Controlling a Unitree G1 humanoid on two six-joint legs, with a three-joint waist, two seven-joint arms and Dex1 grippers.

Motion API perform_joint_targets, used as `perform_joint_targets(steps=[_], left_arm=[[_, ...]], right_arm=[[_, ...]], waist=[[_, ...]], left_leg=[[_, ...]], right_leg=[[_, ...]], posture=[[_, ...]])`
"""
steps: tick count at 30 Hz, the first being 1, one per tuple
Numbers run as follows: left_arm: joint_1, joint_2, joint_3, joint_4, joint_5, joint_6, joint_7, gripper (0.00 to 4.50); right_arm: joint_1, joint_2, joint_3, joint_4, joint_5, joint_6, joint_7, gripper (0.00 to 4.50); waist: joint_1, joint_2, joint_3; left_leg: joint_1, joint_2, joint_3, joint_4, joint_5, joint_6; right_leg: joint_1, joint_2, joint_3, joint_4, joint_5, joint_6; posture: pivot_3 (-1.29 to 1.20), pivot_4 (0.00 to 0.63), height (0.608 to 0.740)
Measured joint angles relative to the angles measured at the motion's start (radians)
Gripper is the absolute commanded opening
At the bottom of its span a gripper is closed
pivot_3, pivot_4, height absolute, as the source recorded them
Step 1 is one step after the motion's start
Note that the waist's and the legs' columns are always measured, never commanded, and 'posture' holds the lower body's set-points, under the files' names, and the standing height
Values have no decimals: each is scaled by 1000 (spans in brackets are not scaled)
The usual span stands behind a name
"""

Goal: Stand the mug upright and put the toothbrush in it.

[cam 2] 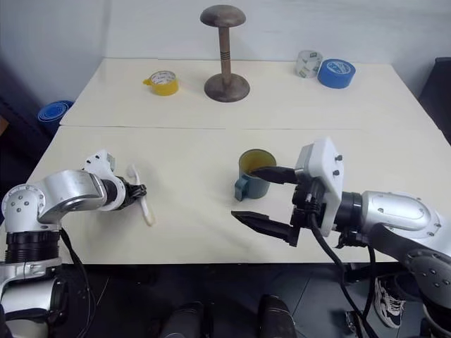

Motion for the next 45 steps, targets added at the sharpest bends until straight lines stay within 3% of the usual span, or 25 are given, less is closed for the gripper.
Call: perform_joint_targets(steps=[4,15,19,23,26,29,37,41,45], left_arm=[[2,6,-10,13,0,-17,-6,83],[-19,77,-79,49,21,-24,-105,72],[-125,104,-131,128,276,-3,-411,72],[-203,126,-178,70,576,-115,-984,72],[-208,107,-163,-22,657,-203,-1378,72],[-211,70,-147,-51,698,-239,-1637,72],[-381,-111,-194,0,900,-351,-2037,72],[-480,-259,-236,158,1059,-467,-2109,72],[-516,-344,-288,248,1206,-585,-2192,72]], right_arm=[[0,0,0,0,10,-1,-13,4500],[9,-14,-6,0,21,-3,-30,4500],[57,-30,-48,5,21,-13,-29,4500],[105,-57,-133,52,105,-9,-35,4500],[161,-75,-207,95,219,5,-61,4500],[194,-92,-255,101,278,6,-95,4500],[315,-91,-348,87,328,-25,-223,4500],[370,-71,-376,51,334,-56,-266,4500],[387,-62,-376,31,332,-91,-310,4500]], waist=[[1,1,0],[-1,4,-2],[3,2,-1],[0,-1,1],[-4,-1,1],[-6,-2,1],[11,-5,4],[22,-6,4],[16,-6,4]], left_leg=[[1,0,-1,-1,0,0],[4,0,-3,-2,0,0],[-3,0,2,-2,0,0],[-13,0,4,-3,0,1],[-13,0,4,-8,0,1],[-12,2,4,-11,0,0],[-14,2,5,0,0,3],[-14,2,4,1,0,5],[-14,2,5,-1,-1,5]], right_leg=[[1,0,0,0,0,0],[1,0,1,-1,-1,-1],[-2,2,0,-5,-1,-2],[-10,3,-5,-9,-1,-1],[-11,2,-10,-12,0,0],[-11,2,-13,-12,0,0],[-7,1,-11,-15,4,2],[-5,1,-11,-17,6,2],[-6,1,-11,-19,6,2]], posture=[[0,150,740],[0,150,740],[0,150,740],[0,150,740],[0,150,740],[0,150,740],[0,150,740],[0,150,740],[0,150,740]])
